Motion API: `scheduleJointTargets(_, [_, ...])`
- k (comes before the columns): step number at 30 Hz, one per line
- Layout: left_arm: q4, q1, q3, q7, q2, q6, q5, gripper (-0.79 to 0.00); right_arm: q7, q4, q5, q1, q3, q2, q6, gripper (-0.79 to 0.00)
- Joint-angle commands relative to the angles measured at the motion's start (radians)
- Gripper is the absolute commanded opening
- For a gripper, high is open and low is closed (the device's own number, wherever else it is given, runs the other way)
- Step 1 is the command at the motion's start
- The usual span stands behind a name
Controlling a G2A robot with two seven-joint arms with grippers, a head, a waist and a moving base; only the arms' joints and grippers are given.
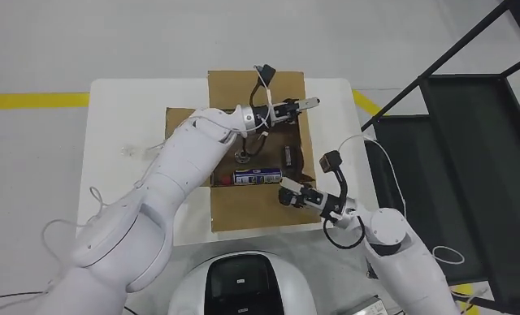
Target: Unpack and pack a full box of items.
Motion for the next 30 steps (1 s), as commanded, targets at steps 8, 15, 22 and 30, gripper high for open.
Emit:
scheduleJointTargets(8, [0.073,-0.031,-0.045,-0.047,-0.008,-0.131,-0.009,0.0,-0.107,0.069,0.206,-0.043,0.109,-0.005,-0.166,0.0])
scheduleJointTargets(15, [-0.005,-0.027,-0.083,-0.085,0.067,-0.241,0.078,0.0,-0.379,0.156,0.05,-0.001,0.104,-0.021,-0.241,0.0])
scheduleJointTargets(22, [-0.177,0.045,-0.156,-0.062,0.198,-0.265,0.234,0.0,-0.659,0.236,-0.191,0.073,0.012,-0.049,-0.214,0.0])
scheduleJointTargets(30, [-0.534,0.238,-0.362,0.024,0.351,-0.132,0.52,0.0,-0.772,0.307,-0.363,0.143,-0.027,-0.063,-0.126,0.0])
